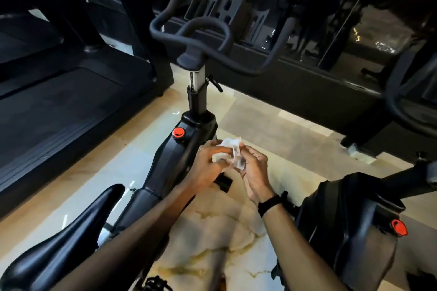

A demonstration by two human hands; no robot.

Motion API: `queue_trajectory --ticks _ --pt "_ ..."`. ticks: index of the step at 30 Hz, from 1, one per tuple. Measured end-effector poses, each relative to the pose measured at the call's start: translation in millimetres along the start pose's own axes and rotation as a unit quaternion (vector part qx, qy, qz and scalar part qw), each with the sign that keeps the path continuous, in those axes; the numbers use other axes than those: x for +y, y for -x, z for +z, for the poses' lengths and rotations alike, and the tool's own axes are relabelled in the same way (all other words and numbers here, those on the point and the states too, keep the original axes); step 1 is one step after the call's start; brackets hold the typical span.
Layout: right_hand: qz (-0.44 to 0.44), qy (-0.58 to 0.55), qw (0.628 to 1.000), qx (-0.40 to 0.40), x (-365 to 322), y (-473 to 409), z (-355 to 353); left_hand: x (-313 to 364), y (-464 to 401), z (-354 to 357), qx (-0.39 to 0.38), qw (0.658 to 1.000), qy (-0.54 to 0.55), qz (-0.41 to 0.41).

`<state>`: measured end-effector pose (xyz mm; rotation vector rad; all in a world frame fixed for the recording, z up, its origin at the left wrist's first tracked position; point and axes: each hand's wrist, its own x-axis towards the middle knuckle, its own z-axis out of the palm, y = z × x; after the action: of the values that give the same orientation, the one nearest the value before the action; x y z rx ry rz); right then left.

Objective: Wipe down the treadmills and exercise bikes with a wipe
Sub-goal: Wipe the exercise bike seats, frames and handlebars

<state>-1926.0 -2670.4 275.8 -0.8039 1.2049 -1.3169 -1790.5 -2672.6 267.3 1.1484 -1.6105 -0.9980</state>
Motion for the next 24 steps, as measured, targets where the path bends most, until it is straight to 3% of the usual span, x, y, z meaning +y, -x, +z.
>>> queue_trajectory --ticks 3,9,13,19,21,24 --pt "-0.072 0.044 0.996 0.025 -23.6 -35.3 -1.7 10.3 -37.2 -0.6 0.026 0.999 0.031 0.001" --pt "-0.203 0.081 0.975 0.041 -73.0 -119.5 -3.8 28.0 -126.4 -2.6 0.074 0.995 -0.046 0.037" --pt "-0.291 0.130 0.947 0.045 -108.1 -161.9 -12.6 45.8 -178.5 9.4 0.136 0.987 -0.072 0.054" --pt "-0.383 0.254 0.887 0.035 -155.0 -215.7 -42.0 57.9 -241.8 37.7 0.165 0.972 -0.142 0.086" --pt "-0.415 0.295 0.861 0.008 -163.0 -231.2 -47.1 61.5 -257.3 43.7 0.190 0.958 -0.188 0.103" --pt "-0.473 0.365 0.793 -0.119 -157.4 -249.3 -45.1 64.8 -277.6 46.1 0.211 0.940 -0.236 0.126"
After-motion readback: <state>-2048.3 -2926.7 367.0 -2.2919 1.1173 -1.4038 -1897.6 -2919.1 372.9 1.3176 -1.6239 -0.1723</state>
